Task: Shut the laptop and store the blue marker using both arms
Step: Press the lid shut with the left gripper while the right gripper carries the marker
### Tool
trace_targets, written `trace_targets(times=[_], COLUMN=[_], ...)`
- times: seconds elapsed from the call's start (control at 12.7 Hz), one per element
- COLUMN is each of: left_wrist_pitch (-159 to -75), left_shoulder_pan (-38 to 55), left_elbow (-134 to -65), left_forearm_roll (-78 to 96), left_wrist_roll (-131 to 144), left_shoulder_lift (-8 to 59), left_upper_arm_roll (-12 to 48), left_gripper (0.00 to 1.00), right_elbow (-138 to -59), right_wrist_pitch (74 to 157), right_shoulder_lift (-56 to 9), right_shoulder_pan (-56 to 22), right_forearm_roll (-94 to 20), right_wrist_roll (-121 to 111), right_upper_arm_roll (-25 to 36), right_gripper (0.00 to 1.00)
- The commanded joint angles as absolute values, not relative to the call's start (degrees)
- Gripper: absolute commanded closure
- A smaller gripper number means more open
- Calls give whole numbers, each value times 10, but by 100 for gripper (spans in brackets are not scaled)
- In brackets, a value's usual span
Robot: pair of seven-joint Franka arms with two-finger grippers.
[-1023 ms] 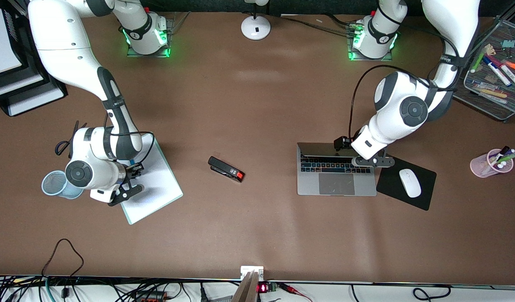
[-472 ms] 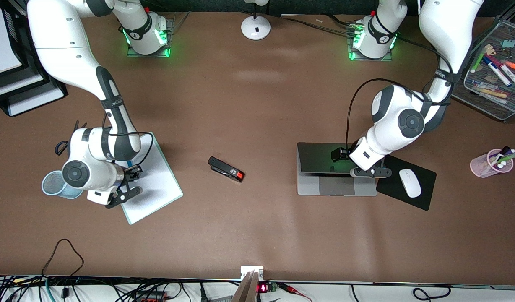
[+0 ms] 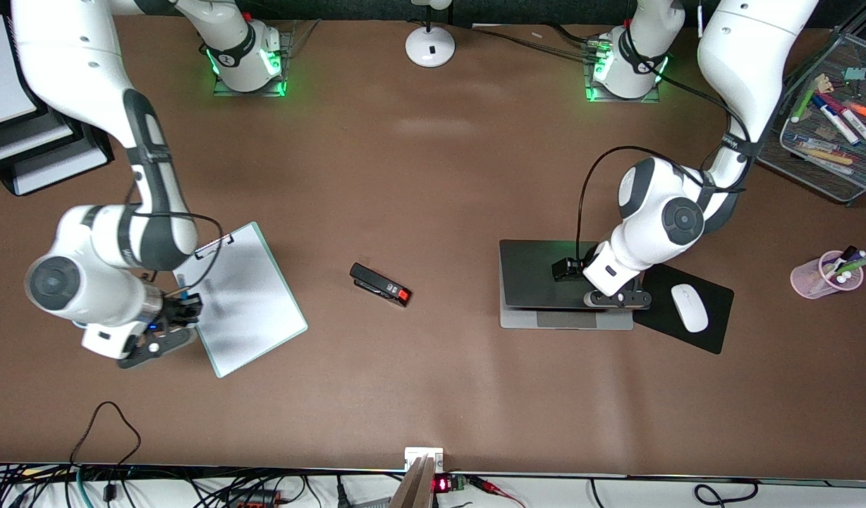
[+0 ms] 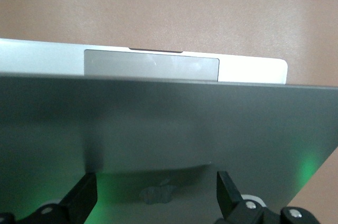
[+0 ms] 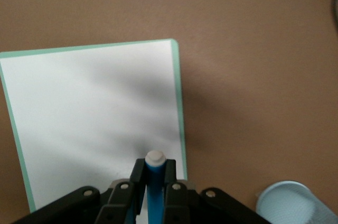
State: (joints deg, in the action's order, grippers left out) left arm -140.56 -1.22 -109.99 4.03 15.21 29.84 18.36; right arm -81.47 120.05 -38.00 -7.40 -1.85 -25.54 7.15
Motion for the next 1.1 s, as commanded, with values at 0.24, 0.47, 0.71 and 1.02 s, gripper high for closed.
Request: trace_targets(times=[0.24, 0.47, 0.71, 1.02], left_wrist_pitch=[-1433, -1433, -1424, -1381], left_shoulder_pan=[-5, -4, -7, -12], left_elbow=[-1080, -1071, -1064, -1056], left_forearm_roll=[46, 43, 40, 33], left_wrist_roll=[148, 149, 149, 149], left_shoulder_lift=[339, 352, 349, 308], left_upper_arm_roll=[180, 179, 179, 179], left_gripper=[0, 0, 0, 0], right_elbow=[-824, -823, -822, -822], right_wrist_pitch=[1190, 1190, 1192, 1193], right_shoulder_lift=[-285, -261, -260, -268], right_shoulder_pan=[-38, 2, 47, 85], right_forearm_roll=[-28, -128, -261, -344], right_wrist_roll=[-391, -536, -744, -901], right_upper_arm_roll=[65, 66, 67, 68], right_gripper=[99, 99, 99, 99])
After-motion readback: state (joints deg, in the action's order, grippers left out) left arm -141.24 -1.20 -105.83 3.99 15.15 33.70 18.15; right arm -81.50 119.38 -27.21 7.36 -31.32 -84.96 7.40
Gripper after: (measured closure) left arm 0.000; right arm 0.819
